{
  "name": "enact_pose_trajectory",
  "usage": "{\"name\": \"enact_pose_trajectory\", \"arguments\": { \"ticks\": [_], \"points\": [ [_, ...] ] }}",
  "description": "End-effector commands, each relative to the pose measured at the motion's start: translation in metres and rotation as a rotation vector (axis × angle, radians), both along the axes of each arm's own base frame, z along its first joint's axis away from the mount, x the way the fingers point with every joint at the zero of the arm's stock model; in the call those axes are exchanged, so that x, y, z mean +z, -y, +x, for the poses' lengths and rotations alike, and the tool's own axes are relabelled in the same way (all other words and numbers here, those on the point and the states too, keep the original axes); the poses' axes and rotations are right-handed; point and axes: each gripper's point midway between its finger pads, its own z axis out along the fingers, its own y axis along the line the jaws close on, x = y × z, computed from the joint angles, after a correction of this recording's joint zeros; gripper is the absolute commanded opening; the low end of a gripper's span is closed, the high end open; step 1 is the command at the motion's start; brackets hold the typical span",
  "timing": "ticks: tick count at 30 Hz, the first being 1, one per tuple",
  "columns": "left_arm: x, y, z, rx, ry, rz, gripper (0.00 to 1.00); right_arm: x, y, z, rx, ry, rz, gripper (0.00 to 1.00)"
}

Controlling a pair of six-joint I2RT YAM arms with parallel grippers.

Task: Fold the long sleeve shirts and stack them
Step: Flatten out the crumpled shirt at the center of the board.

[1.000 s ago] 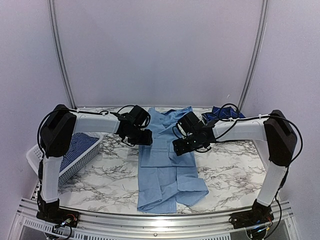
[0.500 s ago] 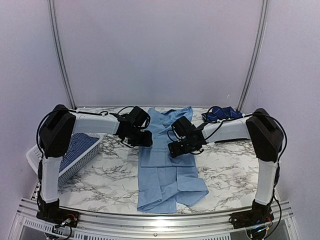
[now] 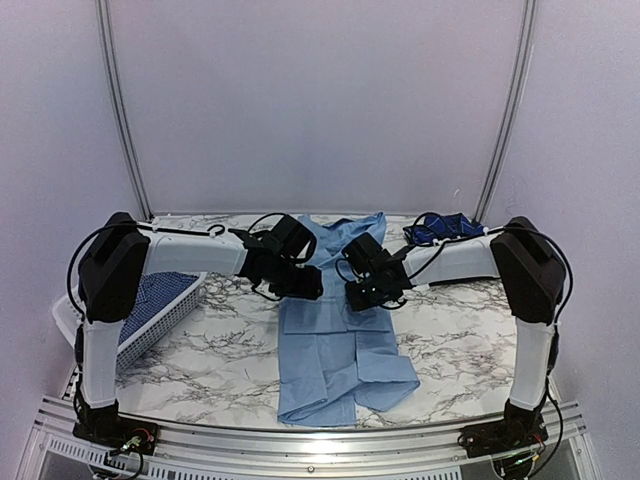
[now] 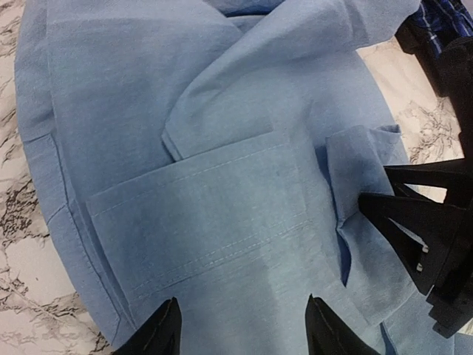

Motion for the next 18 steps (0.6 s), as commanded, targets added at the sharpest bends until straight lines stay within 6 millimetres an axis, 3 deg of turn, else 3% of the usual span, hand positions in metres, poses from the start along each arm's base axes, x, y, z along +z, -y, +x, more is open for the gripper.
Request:
{"name": "enact_pose_trajectory", "arguments": {
  "ticks": [1,4,10,18],
  "points": [
    [0.006,0.018,0.005,-0.019,0.025,-0.009,0.60,0.030,0.003,0.007,-0.035,0.057,0.020,0.16],
    [0.001,0.027,0.012,-0.010,0.048,0.007,0.63,0.040,0.004,0.006,-0.042,0.072,0.041,0.08],
    [-0.011,0.041,0.033,0.051,0.105,0.088,0.68,0.057,0.009,0.001,-0.072,0.098,0.085,0.05],
    [-0.023,0.037,0.050,0.121,0.140,0.167,0.52,0.076,0.024,-0.005,-0.121,0.143,0.105,0.02]
  ]
}}
